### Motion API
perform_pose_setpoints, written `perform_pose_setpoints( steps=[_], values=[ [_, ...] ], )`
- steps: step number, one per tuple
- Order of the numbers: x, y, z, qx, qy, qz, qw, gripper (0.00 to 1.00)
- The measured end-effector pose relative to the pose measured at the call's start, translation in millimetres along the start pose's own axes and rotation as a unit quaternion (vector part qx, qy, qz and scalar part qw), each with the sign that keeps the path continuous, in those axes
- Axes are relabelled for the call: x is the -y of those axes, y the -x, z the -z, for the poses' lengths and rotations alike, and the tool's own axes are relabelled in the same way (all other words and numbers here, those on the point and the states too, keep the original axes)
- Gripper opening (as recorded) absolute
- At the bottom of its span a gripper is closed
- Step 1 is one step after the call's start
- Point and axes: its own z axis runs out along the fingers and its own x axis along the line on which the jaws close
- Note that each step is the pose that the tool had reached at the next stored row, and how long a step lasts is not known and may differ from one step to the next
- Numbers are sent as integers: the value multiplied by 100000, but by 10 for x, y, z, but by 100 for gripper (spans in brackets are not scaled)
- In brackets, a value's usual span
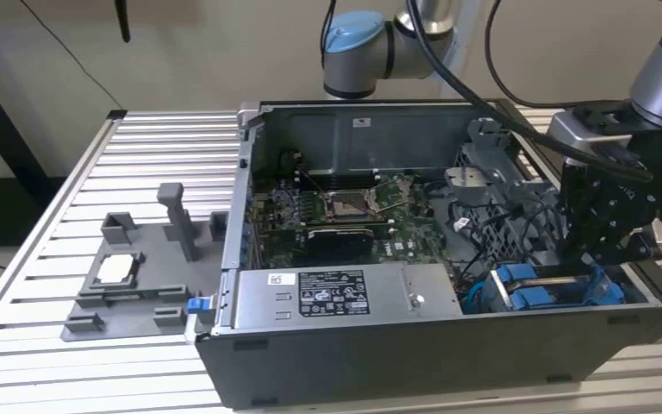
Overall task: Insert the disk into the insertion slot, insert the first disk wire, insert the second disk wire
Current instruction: 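Insert the first disk wire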
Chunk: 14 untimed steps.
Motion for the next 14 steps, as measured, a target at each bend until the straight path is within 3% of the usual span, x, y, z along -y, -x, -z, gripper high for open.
perform_pose_setpoints(
  steps=[4, 14],
  values=[
    [1, -1, 26, -73, -9, -1, 100000, 26],
    [2, -4, 418, -80, -8, -2, 100000, 26]
  ],
)
